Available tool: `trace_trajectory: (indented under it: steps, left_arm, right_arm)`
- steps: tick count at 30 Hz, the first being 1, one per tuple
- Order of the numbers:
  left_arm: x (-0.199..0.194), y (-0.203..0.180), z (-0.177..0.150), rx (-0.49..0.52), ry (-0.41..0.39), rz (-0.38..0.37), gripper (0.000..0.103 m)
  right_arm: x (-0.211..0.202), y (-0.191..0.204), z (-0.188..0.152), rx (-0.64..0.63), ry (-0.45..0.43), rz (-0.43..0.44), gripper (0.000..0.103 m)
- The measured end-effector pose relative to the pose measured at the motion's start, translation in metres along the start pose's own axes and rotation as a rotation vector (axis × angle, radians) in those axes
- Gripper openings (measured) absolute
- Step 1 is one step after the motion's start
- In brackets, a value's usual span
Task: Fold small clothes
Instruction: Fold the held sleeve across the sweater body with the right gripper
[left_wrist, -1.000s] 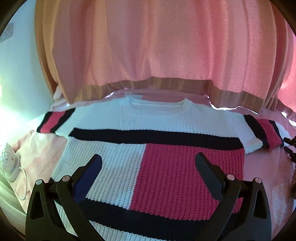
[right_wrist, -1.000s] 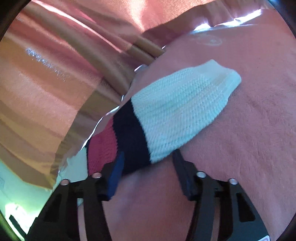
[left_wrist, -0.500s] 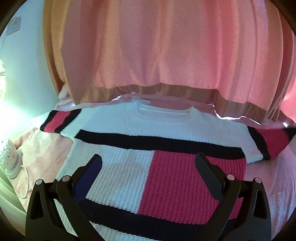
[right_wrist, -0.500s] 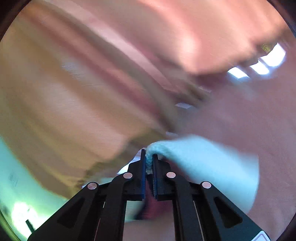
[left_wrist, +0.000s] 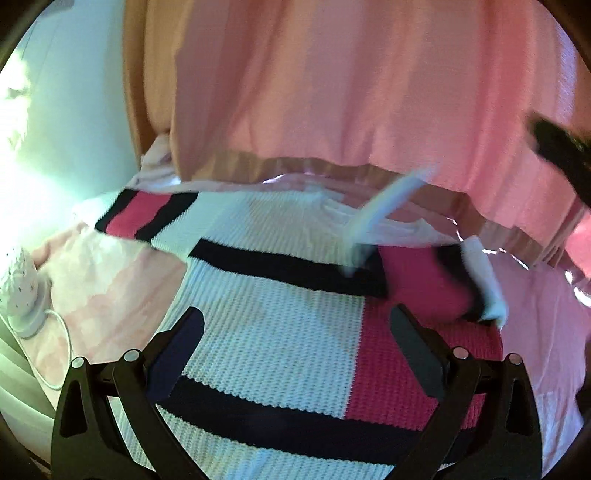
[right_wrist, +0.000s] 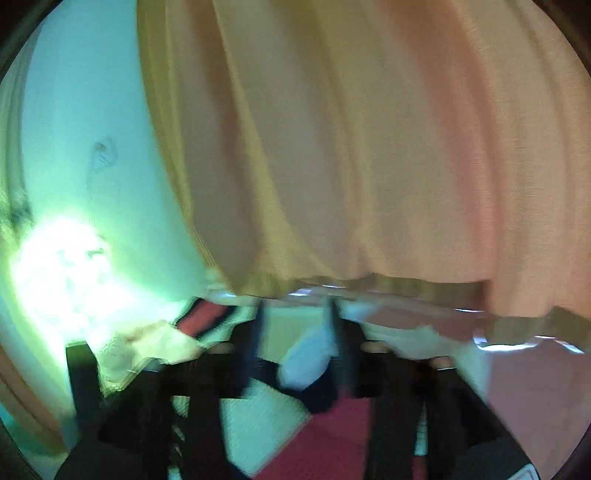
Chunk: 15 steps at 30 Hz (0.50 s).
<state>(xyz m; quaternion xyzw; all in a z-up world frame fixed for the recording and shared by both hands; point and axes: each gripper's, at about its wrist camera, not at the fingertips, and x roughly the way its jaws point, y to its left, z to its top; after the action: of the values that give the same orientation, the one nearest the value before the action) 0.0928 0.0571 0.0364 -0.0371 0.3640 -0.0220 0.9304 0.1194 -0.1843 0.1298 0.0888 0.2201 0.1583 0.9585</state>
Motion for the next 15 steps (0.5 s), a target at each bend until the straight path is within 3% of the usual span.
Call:
trace_trajectory:
  steps: [1, 4, 7, 10, 15]
  left_arm:
    - [0.007, 0.005, 0.003, -0.012, 0.021, -0.012, 0.098]
    - [0.023, 0.005, 0.008, -0.025, 0.066, -0.023, 0.098]
    - [0.049, -0.006, 0.012, -0.008, 0.135, -0.033, 0.098]
    - [0.086, -0.011, 0.017, -0.020, 0.185, -0.018, 0.098]
    - [0.142, -0.003, 0.021, -0.046, 0.239, -0.025, 0.087]
  right_arm:
    - [-0.009, -0.006, -0.011, -0.004, 0.007, -0.032, 0.058]
    - [-0.024, -0.035, -0.045, -0.004, 0.085, -0.166, 0.058]
    - [-0.021, -0.067, -0.083, -0.002, 0.176, -0.305, 0.058]
    - [0.001, -0.092, -0.109, -0.026, 0.300, -0.388, 0.058]
    - [0.034, -0.110, -0.135, -0.043, 0.413, -0.370, 0.058]
